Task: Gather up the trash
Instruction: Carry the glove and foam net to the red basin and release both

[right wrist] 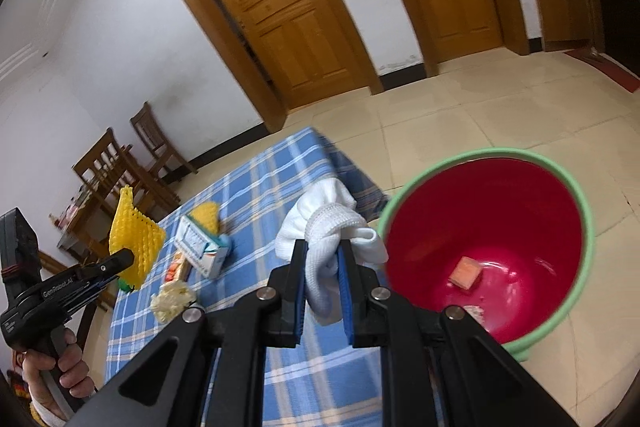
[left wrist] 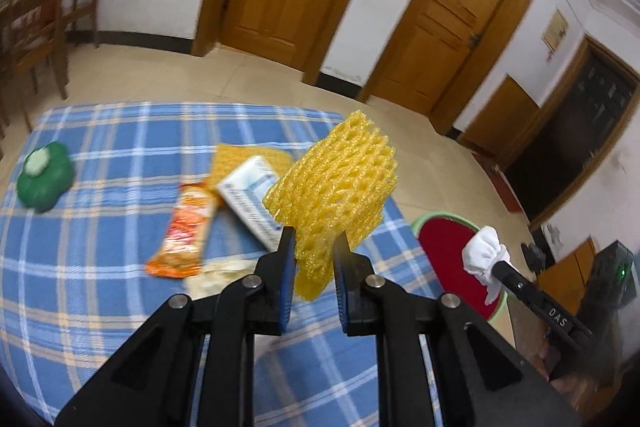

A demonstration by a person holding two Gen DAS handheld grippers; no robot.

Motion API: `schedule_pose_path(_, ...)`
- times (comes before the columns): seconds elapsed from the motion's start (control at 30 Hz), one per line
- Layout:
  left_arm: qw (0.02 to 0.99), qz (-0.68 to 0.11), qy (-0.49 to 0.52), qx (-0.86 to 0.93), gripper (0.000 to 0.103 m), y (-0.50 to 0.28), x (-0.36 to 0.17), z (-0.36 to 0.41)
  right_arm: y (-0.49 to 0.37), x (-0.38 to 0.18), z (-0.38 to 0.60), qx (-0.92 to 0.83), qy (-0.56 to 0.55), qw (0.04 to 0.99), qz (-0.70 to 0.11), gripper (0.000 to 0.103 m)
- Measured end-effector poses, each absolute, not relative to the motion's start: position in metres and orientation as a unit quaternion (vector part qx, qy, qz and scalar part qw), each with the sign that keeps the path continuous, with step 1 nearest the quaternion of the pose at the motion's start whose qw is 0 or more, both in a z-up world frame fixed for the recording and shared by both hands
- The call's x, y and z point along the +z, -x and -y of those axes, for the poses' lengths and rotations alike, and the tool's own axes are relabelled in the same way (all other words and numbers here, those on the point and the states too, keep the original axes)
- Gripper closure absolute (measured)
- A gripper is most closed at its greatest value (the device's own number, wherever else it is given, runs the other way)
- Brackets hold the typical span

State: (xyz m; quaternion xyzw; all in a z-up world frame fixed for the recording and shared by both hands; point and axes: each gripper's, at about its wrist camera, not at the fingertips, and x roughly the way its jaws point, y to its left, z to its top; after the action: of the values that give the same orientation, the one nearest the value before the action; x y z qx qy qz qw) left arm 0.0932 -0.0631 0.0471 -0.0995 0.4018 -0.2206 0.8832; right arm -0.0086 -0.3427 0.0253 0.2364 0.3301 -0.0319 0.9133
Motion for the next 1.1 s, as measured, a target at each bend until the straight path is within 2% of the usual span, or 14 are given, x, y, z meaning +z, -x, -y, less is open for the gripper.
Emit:
schedule_pose_path(0.43,0.862,-0.415,-0.001,-0.293,0.086,-0.091,0.046,0.175,0.029,0.011,0.403,-0.112,-0.262,0.901,-0.328,0.086)
schedule_pose_path(1.0,0.812,-0.462,-0.103,-0.341,0.086,-0.082,-0.016,0.294,0.047,-0.022,0.456,-0.173,-0.297,0.876,-0.338,0.083)
schedule_pose_path(1.07,0.811,-0.463,-0.107,-0.342,0.083,-0.082,-0.017,0.297,0.049,-0.023,0.459,-0.173,-0.300,0.876,-0.337,0.083)
schedule_pose_path(1.1,0.810,-0.463,-0.108,-0.343,0.078,-0.081,-0.018,0.298,0.050,-0.024,0.460,-0.172,-0.302,0.875,-0.336,0.082)
